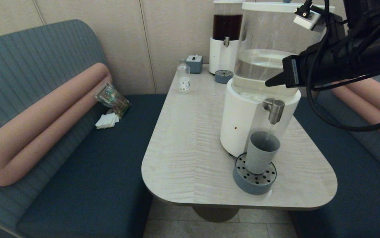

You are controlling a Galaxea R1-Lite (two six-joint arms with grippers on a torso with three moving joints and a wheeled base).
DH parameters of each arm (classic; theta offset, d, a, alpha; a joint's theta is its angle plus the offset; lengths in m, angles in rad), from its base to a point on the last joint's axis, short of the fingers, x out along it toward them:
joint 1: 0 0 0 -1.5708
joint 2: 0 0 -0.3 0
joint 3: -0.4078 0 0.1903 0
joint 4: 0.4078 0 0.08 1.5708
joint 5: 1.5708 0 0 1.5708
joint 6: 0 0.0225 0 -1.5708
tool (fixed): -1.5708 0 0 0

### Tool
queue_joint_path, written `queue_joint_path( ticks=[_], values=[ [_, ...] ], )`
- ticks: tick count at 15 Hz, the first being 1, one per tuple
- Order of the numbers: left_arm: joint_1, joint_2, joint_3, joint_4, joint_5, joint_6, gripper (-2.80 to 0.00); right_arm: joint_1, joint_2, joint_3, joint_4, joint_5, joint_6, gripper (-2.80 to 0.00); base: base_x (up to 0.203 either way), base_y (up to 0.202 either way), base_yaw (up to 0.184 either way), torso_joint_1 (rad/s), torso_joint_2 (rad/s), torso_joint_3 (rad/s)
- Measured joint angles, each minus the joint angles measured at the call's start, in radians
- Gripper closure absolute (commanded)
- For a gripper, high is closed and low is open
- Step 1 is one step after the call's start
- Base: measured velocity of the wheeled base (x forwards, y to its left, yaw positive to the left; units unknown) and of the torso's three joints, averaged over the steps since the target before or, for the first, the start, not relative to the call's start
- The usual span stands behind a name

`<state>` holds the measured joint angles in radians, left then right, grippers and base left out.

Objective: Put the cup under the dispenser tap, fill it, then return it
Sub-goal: Turn on the faucet, then turn off the faucet

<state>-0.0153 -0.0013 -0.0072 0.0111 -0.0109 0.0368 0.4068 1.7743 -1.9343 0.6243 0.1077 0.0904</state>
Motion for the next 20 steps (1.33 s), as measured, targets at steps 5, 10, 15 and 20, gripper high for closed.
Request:
queue_joint_path(
  ticks=[5, 10, 15, 20],
  values=[
    [0.0, 0.0, 0.0, 0.0, 0.0, 0.0, 0.0, -0.011, -0.084, 0.024, -0.002, -0.027, -0.004, 0.0, 0.0, 0.0, 0.0, 0.0, 0.0, 0.0],
    [0.0, 0.0, 0.0, 0.0, 0.0, 0.0, 0.0, -0.102, -0.392, 0.258, -0.009, -0.052, -0.015, 0.0, 0.0, 0.0, 0.0, 0.0, 0.0, 0.0],
    [0.0, 0.0, 0.0, 0.0, 0.0, 0.0, 0.0, -0.272, -0.878, 0.61, -0.01, -0.042, -0.015, 0.0, 0.0, 0.0, 0.0, 0.0, 0.0, 0.0],
    [0.0, 0.0, 0.0, 0.0, 0.0, 0.0, 0.0, -0.358, -1.267, 0.838, 0.008, 0.006, -0.015, 0.0, 0.0, 0.0, 0.0, 0.0, 0.0, 0.0]
  ],
)
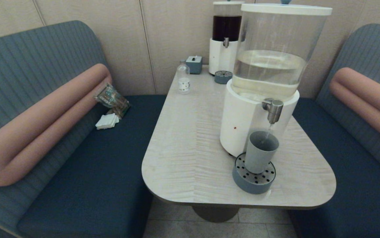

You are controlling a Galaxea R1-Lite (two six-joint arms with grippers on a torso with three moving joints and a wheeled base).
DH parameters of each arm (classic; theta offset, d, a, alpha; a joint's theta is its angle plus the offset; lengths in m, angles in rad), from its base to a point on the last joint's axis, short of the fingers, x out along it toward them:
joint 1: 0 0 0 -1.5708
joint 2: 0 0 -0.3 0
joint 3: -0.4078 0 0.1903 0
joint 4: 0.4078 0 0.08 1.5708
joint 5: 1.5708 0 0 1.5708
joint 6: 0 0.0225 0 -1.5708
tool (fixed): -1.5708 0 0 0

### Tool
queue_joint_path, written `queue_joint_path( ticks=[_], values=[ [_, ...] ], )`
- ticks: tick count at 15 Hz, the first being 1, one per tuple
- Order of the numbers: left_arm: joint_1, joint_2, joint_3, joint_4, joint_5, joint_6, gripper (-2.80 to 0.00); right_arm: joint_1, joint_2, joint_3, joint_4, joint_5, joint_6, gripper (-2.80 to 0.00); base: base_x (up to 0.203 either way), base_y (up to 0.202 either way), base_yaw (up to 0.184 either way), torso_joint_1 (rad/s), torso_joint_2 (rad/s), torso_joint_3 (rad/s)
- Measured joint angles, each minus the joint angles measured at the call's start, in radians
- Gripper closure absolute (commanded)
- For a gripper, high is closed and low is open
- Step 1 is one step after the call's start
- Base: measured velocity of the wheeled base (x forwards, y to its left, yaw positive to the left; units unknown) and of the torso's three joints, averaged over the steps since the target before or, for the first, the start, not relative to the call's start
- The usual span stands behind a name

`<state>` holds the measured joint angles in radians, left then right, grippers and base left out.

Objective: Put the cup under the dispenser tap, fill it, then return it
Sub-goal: Turn off the faucet

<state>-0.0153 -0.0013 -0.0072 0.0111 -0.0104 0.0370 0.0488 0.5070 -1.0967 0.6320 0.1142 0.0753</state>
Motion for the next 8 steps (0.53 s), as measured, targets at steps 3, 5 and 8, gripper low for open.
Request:
queue_joint_path(
  ticks=[3, 5, 8],
  values=[
    [0.0, 0.0, 0.0, 0.0, 0.0, 0.0, 0.0, -0.009, -0.168, 0.093, 0.08, 0.021, 0.008, 0.0, 0.0, 0.0, 0.0, 0.0, 0.0, 0.0],
    [0.0, 0.0, 0.0, 0.0, 0.0, 0.0, 0.0, -0.016, -0.234, 0.144, 0.106, 0.065, 0.01, 0.0, 0.0, 0.0, 0.0, 0.0, 0.0, 0.0],
    [0.0, 0.0, 0.0, -0.001, 0.0, 0.0, 0.0, -0.035, -0.33, 0.222, 0.088, 0.082, 0.005, 0.0, 0.0, 0.0, 0.0, 0.0, 0.0, 0.0]
  ],
)
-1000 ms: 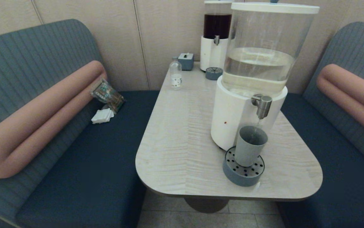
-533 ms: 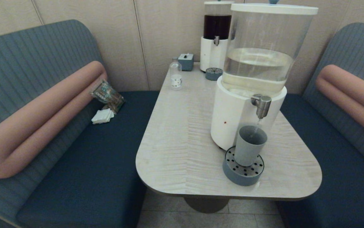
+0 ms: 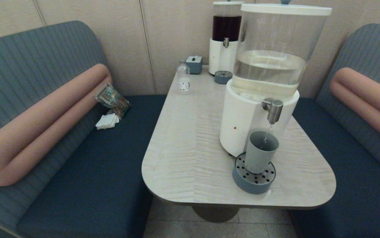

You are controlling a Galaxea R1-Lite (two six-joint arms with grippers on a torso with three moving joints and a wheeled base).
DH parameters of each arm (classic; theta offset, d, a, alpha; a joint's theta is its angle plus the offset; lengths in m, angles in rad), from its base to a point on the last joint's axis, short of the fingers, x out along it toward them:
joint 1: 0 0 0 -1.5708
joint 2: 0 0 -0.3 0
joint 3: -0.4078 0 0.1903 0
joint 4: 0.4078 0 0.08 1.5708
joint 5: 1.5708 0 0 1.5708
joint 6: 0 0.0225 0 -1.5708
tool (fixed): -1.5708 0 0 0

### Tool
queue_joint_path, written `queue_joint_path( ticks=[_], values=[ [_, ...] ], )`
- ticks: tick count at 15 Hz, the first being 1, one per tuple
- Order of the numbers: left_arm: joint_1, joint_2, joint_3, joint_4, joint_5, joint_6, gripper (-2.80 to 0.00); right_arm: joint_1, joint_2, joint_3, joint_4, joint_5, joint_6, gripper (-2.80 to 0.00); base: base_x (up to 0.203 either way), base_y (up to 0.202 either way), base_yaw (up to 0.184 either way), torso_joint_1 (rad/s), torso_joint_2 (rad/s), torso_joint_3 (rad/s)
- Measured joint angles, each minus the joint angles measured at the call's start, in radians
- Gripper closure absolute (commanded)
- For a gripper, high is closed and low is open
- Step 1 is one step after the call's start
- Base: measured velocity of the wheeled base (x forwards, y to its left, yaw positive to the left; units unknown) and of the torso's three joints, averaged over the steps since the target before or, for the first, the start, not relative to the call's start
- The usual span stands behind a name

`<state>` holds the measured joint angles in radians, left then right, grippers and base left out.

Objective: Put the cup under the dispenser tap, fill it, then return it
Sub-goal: Turn off the faucet

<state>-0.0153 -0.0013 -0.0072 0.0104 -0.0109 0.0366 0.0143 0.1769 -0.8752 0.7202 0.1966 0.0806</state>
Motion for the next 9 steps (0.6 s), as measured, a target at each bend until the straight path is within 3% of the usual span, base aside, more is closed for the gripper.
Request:
queue_joint_path(
  ticks=[2, 5, 9],
  values=[
    [0.0, 0.0, 0.0, 0.0, 0.0, 0.0, 0.0, -0.007, -0.089, 0.068, -0.025, -0.008, 0.002, 0.0, 0.0, 0.0, 0.0, 0.0, 0.0, 0.0],
    [0.0, 0.0, 0.001, 0.0, 0.0, 0.0, 0.0, -0.01, -0.155, 0.196, -0.123, -0.085, 0.035, 0.0, 0.0, 0.0, 0.0, 0.0, 0.0, 0.0],
    [0.0, 0.0, 0.001, 0.0, 0.0, 0.0, 0.0, -0.012, -0.175, 0.539, -0.441, -0.149, -0.02, 0.0, 0.0, 0.0, 0.0, 0.0, 0.0, 0.0]
  ],
)
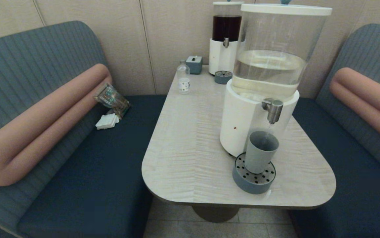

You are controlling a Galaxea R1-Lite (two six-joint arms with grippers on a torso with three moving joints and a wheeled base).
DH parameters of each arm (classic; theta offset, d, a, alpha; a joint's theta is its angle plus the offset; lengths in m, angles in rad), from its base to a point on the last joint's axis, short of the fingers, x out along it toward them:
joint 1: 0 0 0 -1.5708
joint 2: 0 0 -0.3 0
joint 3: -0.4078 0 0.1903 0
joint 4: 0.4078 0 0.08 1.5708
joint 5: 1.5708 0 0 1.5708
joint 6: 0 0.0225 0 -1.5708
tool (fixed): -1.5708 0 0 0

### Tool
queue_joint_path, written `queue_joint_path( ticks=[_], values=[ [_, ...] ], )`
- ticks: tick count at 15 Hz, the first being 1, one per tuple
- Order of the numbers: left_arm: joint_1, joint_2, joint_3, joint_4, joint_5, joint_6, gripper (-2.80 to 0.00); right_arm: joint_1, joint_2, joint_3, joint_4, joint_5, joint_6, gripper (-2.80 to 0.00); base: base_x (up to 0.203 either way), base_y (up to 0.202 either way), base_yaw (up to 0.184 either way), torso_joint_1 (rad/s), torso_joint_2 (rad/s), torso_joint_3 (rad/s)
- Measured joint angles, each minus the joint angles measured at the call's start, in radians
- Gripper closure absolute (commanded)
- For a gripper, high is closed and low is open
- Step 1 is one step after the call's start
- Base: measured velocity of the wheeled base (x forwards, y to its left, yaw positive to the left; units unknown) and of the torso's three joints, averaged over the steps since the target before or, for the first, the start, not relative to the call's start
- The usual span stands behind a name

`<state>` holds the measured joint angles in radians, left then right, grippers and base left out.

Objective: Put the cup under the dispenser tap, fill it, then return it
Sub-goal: Turn off the faucet

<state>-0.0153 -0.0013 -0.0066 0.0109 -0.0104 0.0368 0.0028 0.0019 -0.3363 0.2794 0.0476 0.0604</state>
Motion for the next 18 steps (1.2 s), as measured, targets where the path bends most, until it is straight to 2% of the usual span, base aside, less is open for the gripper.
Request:
queue_joint_path(
  ticks=[3, 5, 7, 18],
  values=[
    [0.0, 0.0, 0.0, 0.0, 0.0, 0.0, 0.0, 0.0, -0.001, 0.245, -0.269, -0.023, -0.077, 0.0, 0.0, 0.0, 0.0, 0.0, 0.0, 0.0],
    [0.0, 0.0, 0.0, 0.0, 0.0, 0.0, 0.0, 0.0, -0.001, 0.312, -0.353, -0.026, -0.106, 0.0, 0.0, 0.0, 0.0, 0.0, 0.0, 0.0],
    [0.0, 0.0, 0.0, 0.0, 0.0, 0.0, 0.0, 0.0, -0.001, 0.33, -0.318, -0.029, -0.1, 0.0, 0.0, 0.0, 0.0, 0.0, 0.0, 0.0],
    [0.0, 0.0, 0.0, 0.0, 0.0, 0.0, 0.0, 0.0, -0.001, 0.336, -0.31, -0.05, -0.024, 0.0, 0.0, 0.0, 0.0, 0.0, 0.0, 0.0]
  ],
)
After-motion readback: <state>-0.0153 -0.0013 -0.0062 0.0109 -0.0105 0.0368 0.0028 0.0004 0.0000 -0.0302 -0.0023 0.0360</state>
